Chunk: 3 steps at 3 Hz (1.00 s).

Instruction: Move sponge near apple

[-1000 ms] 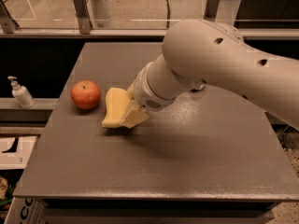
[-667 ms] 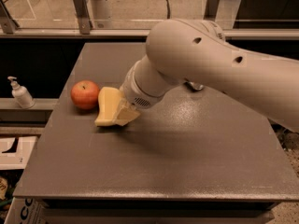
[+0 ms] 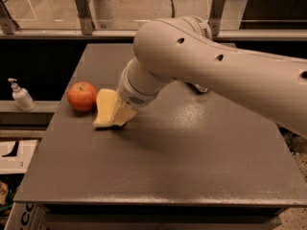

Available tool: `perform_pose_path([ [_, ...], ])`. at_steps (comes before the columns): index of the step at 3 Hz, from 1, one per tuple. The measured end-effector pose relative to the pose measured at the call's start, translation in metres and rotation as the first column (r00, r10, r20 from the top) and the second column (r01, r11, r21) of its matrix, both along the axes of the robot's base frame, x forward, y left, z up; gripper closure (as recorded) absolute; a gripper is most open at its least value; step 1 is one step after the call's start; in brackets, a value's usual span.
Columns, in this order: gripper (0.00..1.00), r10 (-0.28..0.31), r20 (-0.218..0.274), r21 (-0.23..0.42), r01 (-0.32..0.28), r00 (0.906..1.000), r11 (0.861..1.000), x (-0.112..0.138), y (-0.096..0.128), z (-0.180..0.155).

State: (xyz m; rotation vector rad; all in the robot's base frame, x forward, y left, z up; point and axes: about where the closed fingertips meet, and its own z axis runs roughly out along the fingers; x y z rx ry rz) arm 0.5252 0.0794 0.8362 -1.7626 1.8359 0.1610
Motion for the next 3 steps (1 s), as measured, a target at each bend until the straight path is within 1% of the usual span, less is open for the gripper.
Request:
perform_pose_path([
  [1,1.0,-0.009,0.001,-0.017,0.009,1.0,1.0,0.0047,-0.0045,-0.0049],
  [2,0.83,-0.015,0.001,-0.026,0.015,0.9999,1.0,0.0073,-0.008,-0.0073],
  [3,0.6,-0.016,0.0,-0.026,0.016,0.9999,1.0,0.0074,-0.0085,-0.007],
])
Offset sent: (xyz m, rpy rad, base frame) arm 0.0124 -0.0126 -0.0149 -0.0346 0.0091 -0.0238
